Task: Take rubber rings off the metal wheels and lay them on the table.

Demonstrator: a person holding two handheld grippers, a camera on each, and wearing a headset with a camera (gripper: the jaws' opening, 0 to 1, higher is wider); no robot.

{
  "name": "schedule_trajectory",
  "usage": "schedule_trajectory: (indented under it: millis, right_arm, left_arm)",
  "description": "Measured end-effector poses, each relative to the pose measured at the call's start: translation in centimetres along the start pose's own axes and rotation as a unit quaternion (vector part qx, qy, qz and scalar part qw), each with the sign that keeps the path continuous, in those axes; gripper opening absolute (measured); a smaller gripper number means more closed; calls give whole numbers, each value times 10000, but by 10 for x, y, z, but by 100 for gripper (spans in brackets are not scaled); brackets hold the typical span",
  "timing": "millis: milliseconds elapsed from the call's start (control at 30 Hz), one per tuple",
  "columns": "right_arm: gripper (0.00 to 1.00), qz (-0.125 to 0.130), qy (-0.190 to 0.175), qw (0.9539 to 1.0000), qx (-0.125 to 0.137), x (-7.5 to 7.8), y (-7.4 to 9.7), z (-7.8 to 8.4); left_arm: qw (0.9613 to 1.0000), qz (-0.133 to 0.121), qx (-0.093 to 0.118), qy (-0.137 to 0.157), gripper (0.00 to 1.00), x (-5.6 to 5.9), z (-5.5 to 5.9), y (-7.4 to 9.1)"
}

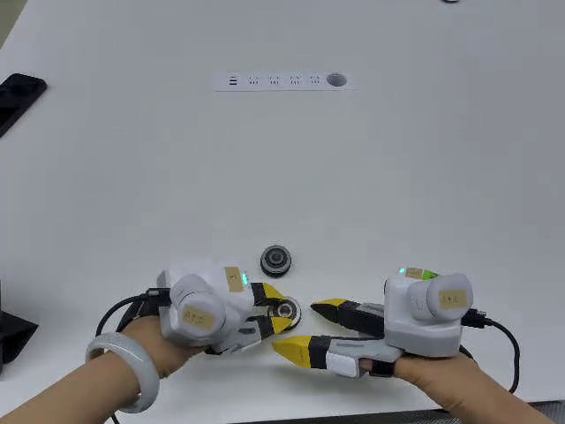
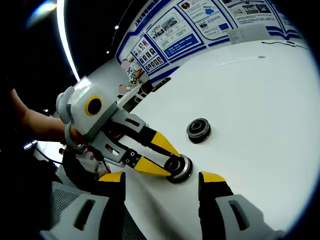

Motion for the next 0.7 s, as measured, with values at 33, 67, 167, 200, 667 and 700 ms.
schedule_trajectory:
  millis: [33,67,167,200,667,700]
  right_arm:
    - [60,1,2,10000,5,0,0,0]
    - [60,1,3,10000,8,0,0,0]
    - [60,-6,-23,10000,35,0,-1,-2]
    - [60,-9,-36,10000,46,1,-1,-3]
    - [56,-137,-554,9979,313,6,-4,-10]
    - [56,-144,-570,9977,329,6,-5,-11]
  left_arm:
    - [10000,-4,-1,0,15,0,0,0]
    - [10000,-34,-28,6,14,-1,1,0]
    - [10000,-7,9,11,14,3,1,3]
    - [10000,-5,12,4,14,4,2,4]
    - [9999,10,77,100,13,4,2,4]
    - [9999,11,78,105,13,2,2,3]
Point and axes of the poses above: the centre of the closed fingertips' face, and the gripper's own axes: y roughly backward along the fingers, x roughly to its right, z roughly out of its underside, the point moved 3 cm from there along y, roughly backward along the fingers, and after that the axes turned 15 degrees about y, right-handed, at the moved point
